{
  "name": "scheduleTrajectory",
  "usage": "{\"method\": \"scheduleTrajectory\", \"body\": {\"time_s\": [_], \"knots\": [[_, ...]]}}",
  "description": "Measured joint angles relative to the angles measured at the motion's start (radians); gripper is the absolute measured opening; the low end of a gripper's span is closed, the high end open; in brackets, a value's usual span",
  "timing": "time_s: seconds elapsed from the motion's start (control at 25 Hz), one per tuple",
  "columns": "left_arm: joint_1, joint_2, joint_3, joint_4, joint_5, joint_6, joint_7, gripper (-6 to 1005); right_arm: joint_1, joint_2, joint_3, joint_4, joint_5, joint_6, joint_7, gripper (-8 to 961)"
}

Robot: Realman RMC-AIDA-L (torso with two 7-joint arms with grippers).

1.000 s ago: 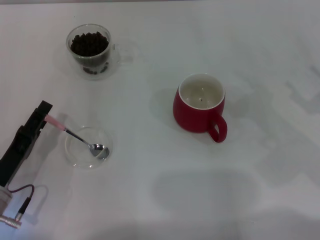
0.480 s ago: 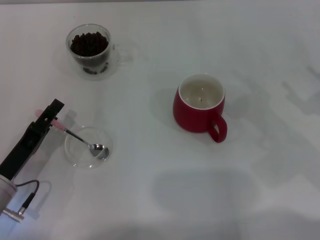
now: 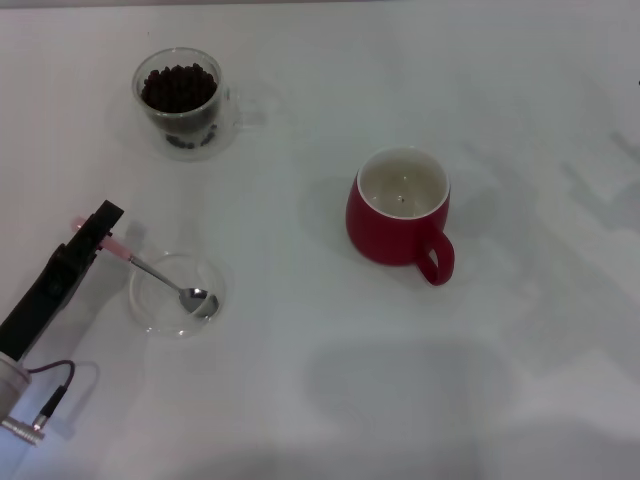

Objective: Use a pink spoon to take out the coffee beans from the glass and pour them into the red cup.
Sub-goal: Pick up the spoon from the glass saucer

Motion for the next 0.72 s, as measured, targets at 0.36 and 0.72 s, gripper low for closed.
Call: {"method": "scheduleTrajectory", "body": {"time_s": [0.36,0.72], "knots": [[-0.012,0.000,0.015,0.011,0.000,-0.035,-0.030,402,-0.003,0.009,0.000,-0.005,0.000,-0.008,-0.010,848],[-0.016,0.001,0.023,0.025,0.000,-0.056,-0.047,382,-0.004,0.012,0.000,-0.005,0.000,-0.009,-0.012,848]]}}
